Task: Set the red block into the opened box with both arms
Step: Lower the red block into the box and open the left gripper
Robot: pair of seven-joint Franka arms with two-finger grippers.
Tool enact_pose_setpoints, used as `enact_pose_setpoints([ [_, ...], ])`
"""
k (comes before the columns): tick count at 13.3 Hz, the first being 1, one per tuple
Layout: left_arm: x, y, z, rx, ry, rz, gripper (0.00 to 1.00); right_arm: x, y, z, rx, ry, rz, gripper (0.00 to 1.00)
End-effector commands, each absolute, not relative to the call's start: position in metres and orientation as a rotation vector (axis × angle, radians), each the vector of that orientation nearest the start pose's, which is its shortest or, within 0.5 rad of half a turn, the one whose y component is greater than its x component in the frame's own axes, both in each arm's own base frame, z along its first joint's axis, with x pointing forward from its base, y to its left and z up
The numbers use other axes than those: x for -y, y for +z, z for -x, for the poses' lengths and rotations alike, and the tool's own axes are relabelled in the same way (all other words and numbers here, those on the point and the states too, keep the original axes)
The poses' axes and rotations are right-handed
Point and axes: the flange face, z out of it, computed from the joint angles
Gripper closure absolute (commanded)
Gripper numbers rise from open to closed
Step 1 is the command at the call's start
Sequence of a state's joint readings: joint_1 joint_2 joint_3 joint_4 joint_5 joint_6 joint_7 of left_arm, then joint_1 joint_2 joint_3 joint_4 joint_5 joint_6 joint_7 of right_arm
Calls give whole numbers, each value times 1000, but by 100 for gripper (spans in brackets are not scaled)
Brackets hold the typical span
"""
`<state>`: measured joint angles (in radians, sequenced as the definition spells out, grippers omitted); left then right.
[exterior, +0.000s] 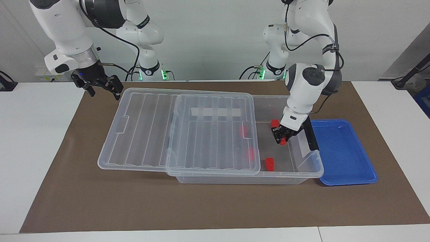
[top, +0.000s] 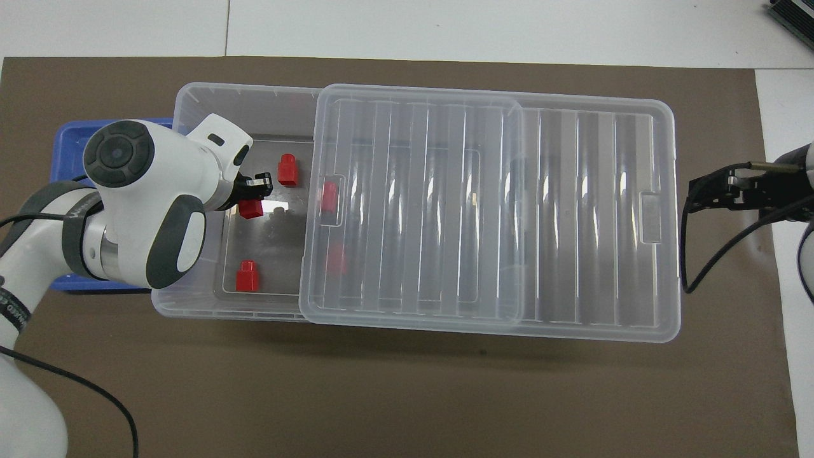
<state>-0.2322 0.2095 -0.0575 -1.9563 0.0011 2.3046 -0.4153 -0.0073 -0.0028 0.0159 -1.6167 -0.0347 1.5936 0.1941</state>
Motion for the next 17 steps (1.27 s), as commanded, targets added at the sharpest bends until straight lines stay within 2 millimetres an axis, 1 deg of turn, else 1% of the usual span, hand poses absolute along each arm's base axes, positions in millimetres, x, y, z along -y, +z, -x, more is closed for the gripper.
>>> enact_pose_setpoints([
  [1,174,358,-573,159,-259,3179,100,0,608,-551,-315,32,3165,0],
  [2,174,355,-573,162,-266,3180,100,0,608,-551,-315,32,3165,0],
  [4,176,335,-577,171,-276,3185,100,0,608,-551,-315,32,3165,0],
  [5,182,324,-575,157,-278,3188,100,0,608,-551,-315,32,3165,0],
  [9,182,307,-574,154,-306,3192,100,0,608,-551,-315,33,3165,0],
  [10,181,304,-573,154,-313,3193,100,-7,604,-546,-296,83,3155,0],
  [11,181,302,-573,152,-315,3194,100,-16,605,-540,-275,113,3135,0],
  [13,179,302,-574,147,-316,3192,99,-18,605,-540,-272,110,3123,0],
  [14,176,302,-575,152,-316,3191,50,-12,604,-541,-291,112,3121,0],
  [15,175,304,-577,155,-314,3190,33,-5,604,-541,-310,112,3119,0],
  [16,173,306,-579,157,-315,3189,27,-2,604,-541,-319,112,3117,0],
  [17,173,308,-580,160,-315,3189,26,2,604,-541,-329,112,3116,0],
])
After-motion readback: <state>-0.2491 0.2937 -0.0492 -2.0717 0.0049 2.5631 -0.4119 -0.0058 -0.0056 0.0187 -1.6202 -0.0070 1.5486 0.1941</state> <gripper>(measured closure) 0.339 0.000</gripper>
